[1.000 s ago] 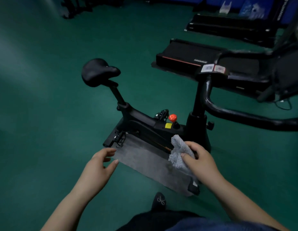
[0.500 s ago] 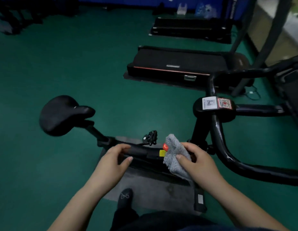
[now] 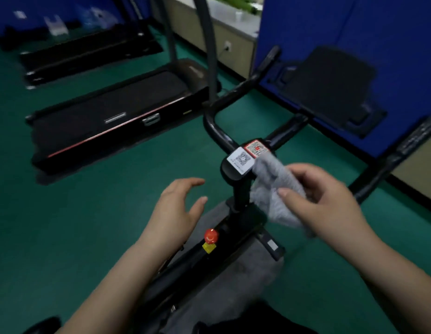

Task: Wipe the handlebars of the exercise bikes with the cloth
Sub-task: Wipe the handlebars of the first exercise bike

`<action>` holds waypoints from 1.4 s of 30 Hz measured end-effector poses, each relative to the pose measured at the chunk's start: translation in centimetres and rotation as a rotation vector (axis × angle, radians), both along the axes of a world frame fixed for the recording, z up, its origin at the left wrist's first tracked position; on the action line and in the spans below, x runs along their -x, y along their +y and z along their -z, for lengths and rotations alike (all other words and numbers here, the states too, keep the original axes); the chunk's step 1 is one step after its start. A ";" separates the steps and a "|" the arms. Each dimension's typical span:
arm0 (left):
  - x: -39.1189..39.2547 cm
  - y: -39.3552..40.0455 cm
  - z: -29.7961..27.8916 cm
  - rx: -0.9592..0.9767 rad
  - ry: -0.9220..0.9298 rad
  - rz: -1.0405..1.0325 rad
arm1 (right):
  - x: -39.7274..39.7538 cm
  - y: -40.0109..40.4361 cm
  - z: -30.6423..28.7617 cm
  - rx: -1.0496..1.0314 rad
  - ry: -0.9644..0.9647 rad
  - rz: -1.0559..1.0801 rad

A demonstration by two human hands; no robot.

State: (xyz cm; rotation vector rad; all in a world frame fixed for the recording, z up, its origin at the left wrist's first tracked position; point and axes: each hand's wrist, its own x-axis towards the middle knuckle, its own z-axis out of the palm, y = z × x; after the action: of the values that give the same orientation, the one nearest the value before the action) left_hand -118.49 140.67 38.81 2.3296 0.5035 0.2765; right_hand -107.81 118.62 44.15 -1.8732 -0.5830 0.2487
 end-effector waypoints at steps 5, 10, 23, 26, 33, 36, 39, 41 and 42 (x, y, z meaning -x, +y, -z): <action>-5.9 -0.6 -0.4 -0.117 -0.123 0.128 | -3.1 -1.1 -1.9 0.228 -0.288 0.213; -9.0 -1.9 0.5 -0.151 -0.158 0.202 | -4.7 0.2 1.5 0.566 -0.331 -0.039; -9.7 -1.9 1.6 -0.173 -0.251 0.167 | -4.4 2.7 4.1 0.568 -0.341 -0.158; -10.1 -1.7 1.8 -0.208 -0.268 0.214 | -3.3 0.4 3.7 0.571 -0.322 -0.142; -10.8 -1.4 1.5 -0.211 -0.254 0.308 | -1.0 -1.0 3.1 0.658 -0.326 0.061; -11.3 -1.5 1.2 -0.230 -0.226 0.353 | -1.6 3.7 4.9 0.679 -0.381 0.145; -11.6 -1.8 1.2 -0.255 -0.218 0.375 | -1.0 3.7 5.6 0.703 -0.429 0.153; -11.9 -2.0 1.4 -0.270 -0.239 0.375 | 0.1 0.8 5.3 0.708 -0.462 0.127; -12.0 -2.1 1.5 -0.269 -0.247 0.365 | 0.7 -0.9 5.0 0.709 -0.478 0.128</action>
State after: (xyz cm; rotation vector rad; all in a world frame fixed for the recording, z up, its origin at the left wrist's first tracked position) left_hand -106.52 138.57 37.36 2.5430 -0.0885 0.4708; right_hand -108.47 117.72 39.14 -2.6810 -0.7521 -0.1062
